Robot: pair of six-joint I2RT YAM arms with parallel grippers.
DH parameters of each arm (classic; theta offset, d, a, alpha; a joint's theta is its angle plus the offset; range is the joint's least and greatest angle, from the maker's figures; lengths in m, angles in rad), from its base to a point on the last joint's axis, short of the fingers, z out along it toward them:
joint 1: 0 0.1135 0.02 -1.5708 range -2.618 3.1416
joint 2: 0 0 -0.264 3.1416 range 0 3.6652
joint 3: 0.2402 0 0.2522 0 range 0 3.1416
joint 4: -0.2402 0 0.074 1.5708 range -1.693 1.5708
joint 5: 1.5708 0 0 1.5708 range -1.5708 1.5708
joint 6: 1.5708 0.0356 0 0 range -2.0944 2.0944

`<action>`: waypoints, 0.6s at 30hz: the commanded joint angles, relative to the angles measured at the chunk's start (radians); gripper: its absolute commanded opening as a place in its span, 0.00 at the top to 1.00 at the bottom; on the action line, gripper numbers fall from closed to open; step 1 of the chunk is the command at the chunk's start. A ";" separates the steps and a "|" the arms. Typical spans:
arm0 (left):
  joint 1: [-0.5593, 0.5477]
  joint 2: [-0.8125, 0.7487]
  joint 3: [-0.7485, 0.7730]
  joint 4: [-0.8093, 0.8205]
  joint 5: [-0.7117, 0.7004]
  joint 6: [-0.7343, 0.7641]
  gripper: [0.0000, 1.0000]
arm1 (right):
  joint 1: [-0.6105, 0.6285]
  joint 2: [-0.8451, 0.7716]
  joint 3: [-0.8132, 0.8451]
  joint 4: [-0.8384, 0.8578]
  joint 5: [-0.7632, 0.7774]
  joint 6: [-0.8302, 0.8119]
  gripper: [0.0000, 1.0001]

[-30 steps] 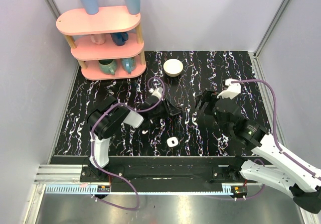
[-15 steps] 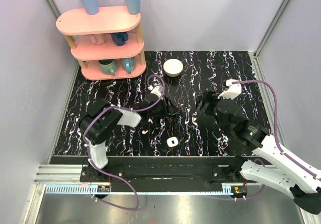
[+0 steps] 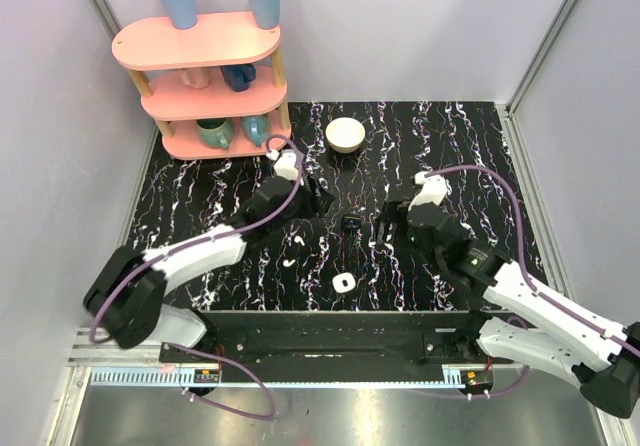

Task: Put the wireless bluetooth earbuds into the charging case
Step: Place the charging case with the earbuds at the center of the board, then pick up the charging case from the corner of the board.

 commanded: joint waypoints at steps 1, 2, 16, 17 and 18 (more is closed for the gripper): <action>0.003 -0.210 -0.065 -0.045 -0.137 0.132 0.34 | -0.007 0.038 -0.054 0.039 -0.267 -0.175 0.11; 0.008 -0.247 -0.094 -0.043 -0.160 0.143 0.32 | -0.007 0.056 -0.072 0.056 -0.365 -0.214 0.10; 0.035 -0.623 -0.205 -0.126 -0.237 0.316 0.14 | -0.004 0.357 -0.187 0.481 -0.809 -0.578 0.02; 0.035 -0.637 -0.208 -0.130 -0.245 0.319 0.14 | -0.004 0.390 -0.183 0.489 -0.800 -0.559 0.02; 0.035 -0.643 -0.212 -0.134 -0.252 0.322 0.13 | -0.004 0.407 -0.174 0.474 -0.801 -0.515 0.04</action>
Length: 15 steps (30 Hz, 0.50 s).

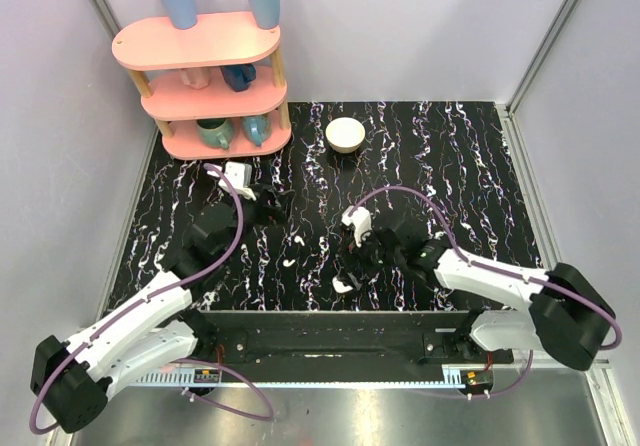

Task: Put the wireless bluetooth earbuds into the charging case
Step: Pick up the charging case from the corner of the board.

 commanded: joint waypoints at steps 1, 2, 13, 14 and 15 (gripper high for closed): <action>0.005 -0.039 -0.030 -0.031 -0.059 0.054 0.13 | -0.001 0.072 0.024 0.115 -0.064 0.023 0.05; 0.007 -0.049 -0.034 -0.033 -0.068 0.055 0.13 | -0.001 0.103 0.039 0.107 -0.053 0.063 0.06; 0.017 -0.048 -0.057 -0.030 -0.085 0.088 0.11 | 0.108 0.092 -0.011 0.117 0.102 0.442 0.05; 0.017 -0.046 -0.058 -0.030 -0.083 0.088 0.11 | 0.111 0.103 -0.004 0.094 0.101 0.464 0.05; 0.019 -0.043 -0.058 -0.031 -0.083 0.086 0.11 | 0.118 0.115 0.004 0.074 0.105 0.470 0.05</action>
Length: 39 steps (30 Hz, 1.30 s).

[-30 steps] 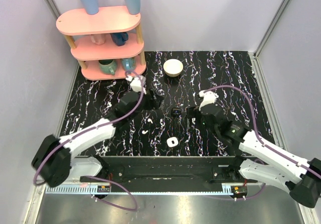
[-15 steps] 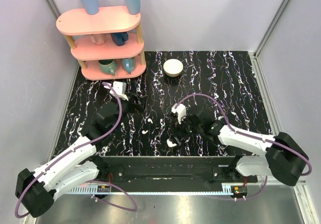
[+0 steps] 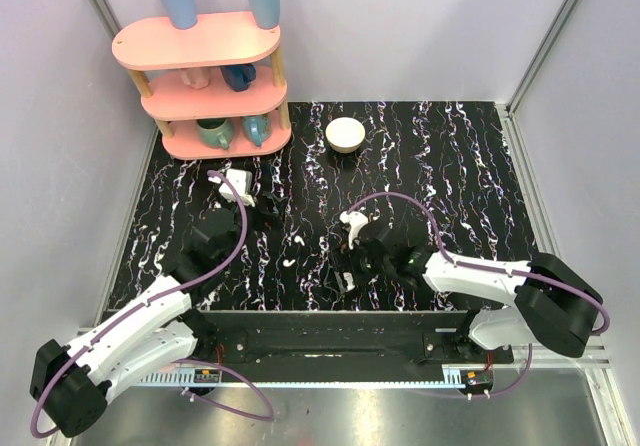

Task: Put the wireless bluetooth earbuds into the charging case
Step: Pick up the charging case from the corner of the board.

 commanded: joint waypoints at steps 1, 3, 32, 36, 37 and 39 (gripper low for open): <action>0.008 -0.003 0.002 0.020 -0.027 0.020 0.11 | 0.046 0.034 0.024 -0.026 0.066 0.117 0.05; 0.008 -0.006 0.000 0.015 -0.024 0.015 0.11 | 0.063 0.046 0.034 -0.087 0.104 0.120 0.04; 0.008 0.024 0.017 0.012 -0.001 -0.015 0.09 | 0.151 0.175 0.164 -0.181 0.062 0.215 0.07; 0.008 0.029 0.019 0.012 -0.002 -0.018 0.09 | 0.175 0.180 0.161 -0.173 0.072 0.274 0.07; 0.008 0.029 0.017 0.012 -0.001 -0.020 0.09 | 0.181 0.178 0.161 -0.176 0.095 0.287 0.07; 0.008 0.032 0.017 0.014 -0.001 -0.021 0.09 | 0.192 0.171 0.169 -0.208 0.127 0.302 0.07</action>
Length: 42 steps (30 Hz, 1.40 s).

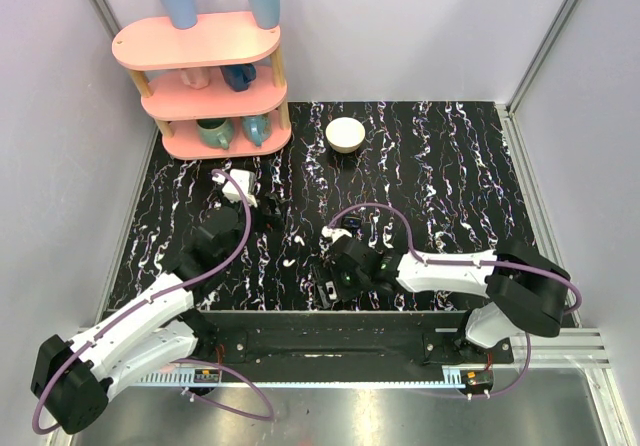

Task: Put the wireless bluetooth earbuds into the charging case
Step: Pick up the charging case from the corner of the board.

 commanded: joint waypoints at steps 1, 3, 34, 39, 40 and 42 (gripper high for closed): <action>0.005 0.004 0.019 0.033 0.000 -0.007 0.09 | 0.039 -0.012 0.035 -0.034 0.053 0.065 0.06; 0.005 0.004 0.021 0.033 0.000 -0.007 0.09 | 0.042 -0.025 0.029 -0.031 0.062 0.018 0.06; 0.005 0.016 -0.006 0.059 0.001 -0.005 0.08 | 0.040 -0.002 -0.026 0.109 -0.065 -0.749 0.18; 0.005 0.015 -0.006 0.067 0.003 -0.010 0.08 | 0.040 0.024 -0.023 0.109 -0.047 -0.762 0.23; 0.005 0.013 -0.007 0.070 0.007 -0.010 0.07 | 0.040 0.024 -0.021 0.110 -0.044 -0.762 0.24; 0.005 0.012 -0.007 0.070 0.009 -0.013 0.08 | 0.040 0.026 -0.018 0.109 -0.041 -0.771 0.25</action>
